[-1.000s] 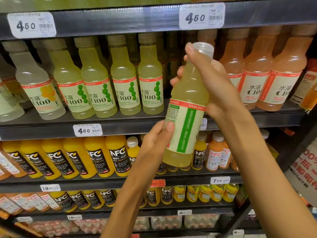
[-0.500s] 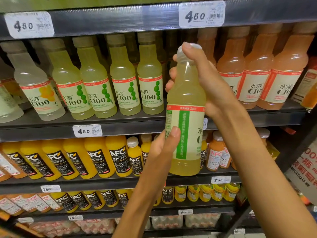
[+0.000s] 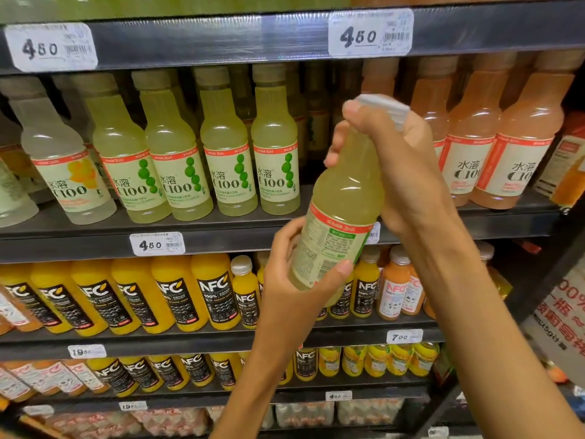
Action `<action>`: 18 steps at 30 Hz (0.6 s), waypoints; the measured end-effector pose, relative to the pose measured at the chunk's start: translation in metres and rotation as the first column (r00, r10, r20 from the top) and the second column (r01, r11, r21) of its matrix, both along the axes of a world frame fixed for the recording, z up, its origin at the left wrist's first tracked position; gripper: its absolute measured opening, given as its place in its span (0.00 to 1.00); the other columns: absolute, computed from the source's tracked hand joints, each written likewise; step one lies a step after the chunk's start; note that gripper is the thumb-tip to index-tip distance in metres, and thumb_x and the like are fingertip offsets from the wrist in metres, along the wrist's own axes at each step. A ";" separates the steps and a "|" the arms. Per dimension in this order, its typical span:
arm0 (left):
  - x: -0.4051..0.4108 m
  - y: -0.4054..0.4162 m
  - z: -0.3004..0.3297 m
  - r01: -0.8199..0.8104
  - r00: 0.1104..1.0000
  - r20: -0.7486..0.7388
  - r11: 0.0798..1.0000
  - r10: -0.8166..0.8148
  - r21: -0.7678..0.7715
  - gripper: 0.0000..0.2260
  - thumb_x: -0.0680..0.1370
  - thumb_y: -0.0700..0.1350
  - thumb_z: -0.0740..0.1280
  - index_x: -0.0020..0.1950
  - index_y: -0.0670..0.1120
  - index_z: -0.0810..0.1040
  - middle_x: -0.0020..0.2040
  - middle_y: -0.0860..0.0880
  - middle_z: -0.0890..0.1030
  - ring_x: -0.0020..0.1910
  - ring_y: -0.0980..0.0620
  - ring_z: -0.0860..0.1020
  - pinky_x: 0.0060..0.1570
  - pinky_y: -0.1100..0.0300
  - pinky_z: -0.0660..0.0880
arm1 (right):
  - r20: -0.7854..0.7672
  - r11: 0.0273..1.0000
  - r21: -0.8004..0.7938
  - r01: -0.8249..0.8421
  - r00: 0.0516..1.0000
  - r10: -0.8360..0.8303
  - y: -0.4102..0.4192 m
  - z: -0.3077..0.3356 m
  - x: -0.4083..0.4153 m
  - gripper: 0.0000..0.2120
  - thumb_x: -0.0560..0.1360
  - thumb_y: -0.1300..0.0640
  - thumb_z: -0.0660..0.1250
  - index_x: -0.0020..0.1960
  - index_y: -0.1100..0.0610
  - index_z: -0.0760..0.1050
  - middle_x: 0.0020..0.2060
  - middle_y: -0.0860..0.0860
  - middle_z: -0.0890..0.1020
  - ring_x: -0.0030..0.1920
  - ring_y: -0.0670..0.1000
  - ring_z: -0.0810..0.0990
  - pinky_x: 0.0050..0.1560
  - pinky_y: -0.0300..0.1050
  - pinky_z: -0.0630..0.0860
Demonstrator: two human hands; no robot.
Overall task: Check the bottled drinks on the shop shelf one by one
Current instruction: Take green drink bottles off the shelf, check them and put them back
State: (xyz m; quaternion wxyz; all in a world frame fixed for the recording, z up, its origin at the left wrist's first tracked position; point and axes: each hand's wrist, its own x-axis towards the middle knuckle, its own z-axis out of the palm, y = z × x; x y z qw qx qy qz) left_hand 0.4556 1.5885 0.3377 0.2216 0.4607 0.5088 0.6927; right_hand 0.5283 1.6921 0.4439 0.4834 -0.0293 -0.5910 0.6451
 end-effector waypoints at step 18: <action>0.001 0.007 -0.004 0.108 0.994 0.010 0.992 -0.108 -0.070 0.23 0.62 0.55 0.73 0.56 0.56 0.74 0.50 0.59 0.83 0.48 0.60 0.82 0.42 0.69 0.77 | 0.176 0.991 0.135 -0.010 0.984 -0.014 0.002 -0.009 0.003 0.16 0.76 0.48 0.61 0.58 0.56 0.73 0.38 0.51 0.84 0.42 0.51 0.84 0.39 0.42 0.79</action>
